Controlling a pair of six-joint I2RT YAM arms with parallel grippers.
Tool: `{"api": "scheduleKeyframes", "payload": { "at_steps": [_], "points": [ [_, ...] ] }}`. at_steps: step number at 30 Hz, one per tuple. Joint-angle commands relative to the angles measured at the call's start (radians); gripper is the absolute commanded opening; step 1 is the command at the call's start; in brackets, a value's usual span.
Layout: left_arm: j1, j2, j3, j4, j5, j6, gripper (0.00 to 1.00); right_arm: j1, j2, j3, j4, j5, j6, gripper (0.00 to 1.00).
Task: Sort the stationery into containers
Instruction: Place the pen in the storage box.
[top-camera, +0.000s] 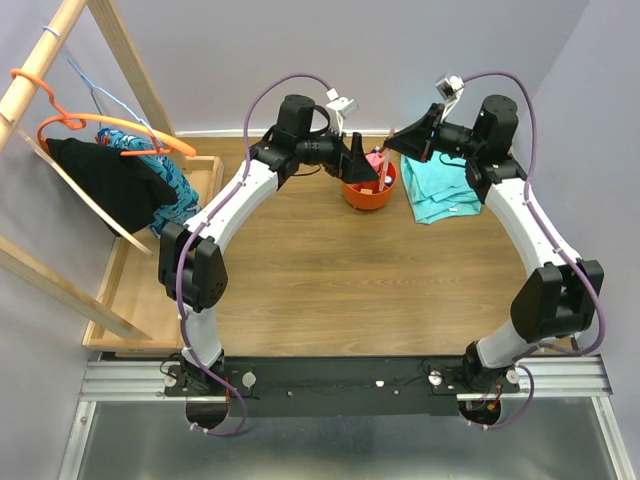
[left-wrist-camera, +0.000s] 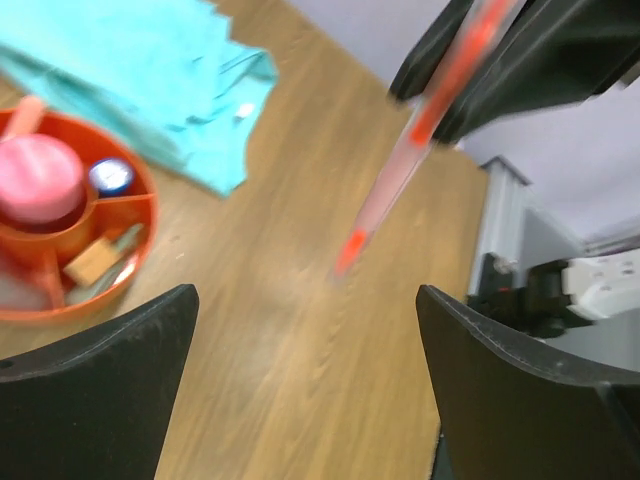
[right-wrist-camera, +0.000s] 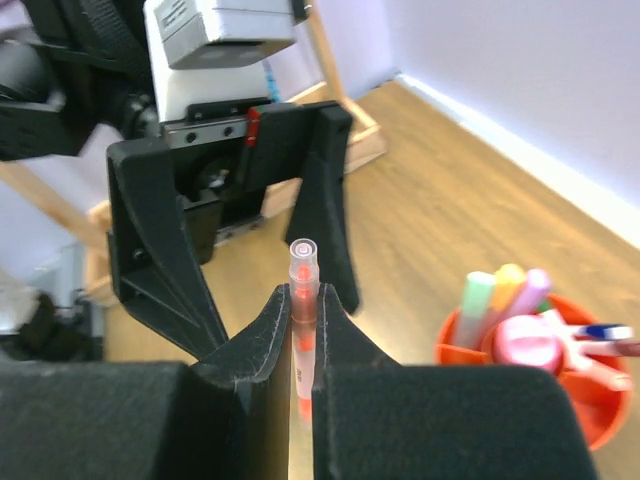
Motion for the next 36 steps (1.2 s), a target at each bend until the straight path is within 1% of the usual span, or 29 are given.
{"api": "scheduleKeyframes", "payload": {
  "at_steps": [1, 4, 8, 12, 18, 19, 22, 30, 36],
  "points": [
    [0.026, -0.036, 0.001, -0.168, -0.162, 0.188, 0.99, 0.003, 0.069, 0.054, -0.044, 0.088, -0.177, 0.01],
    [0.037, -0.047, -0.02, -0.215, -0.213, 0.257, 0.99, 0.003, 0.107, 0.047, 0.026, 0.132, -0.211, 0.01],
    [0.041, -0.063, -0.052, -0.26, -0.245, 0.318, 0.99, 0.003, 0.167, 0.039, 0.147, 0.189, -0.231, 0.01],
    [0.052, -0.073, -0.086, -0.278, -0.242, 0.32, 0.99, 0.005, 0.266, 0.076, 0.25, 0.215, -0.243, 0.01],
    [0.06, -0.057, -0.106, -0.298, -0.239, 0.32, 0.99, 0.003, 0.368, 0.169, 0.318, 0.212, -0.243, 0.01],
    [0.06, -0.048, -0.105, -0.305, -0.242, 0.321, 0.99, 0.003, 0.392, 0.18, 0.326, 0.215, -0.272, 0.01],
    [0.061, -0.03, -0.091, -0.32, -0.244, 0.32, 0.99, 0.003, 0.423, 0.208, 0.356, 0.221, -0.284, 0.01],
    [0.072, 0.022, -0.045, -0.355, -0.225, 0.321, 0.99, 0.003, 0.51, 0.246, 0.425, 0.24, -0.271, 0.01],
    [0.077, 0.059, -0.019, -0.357, -0.219, 0.321, 0.99, 0.003, 0.533, 0.226, 0.465, 0.244, -0.324, 0.01]
  ]
}}
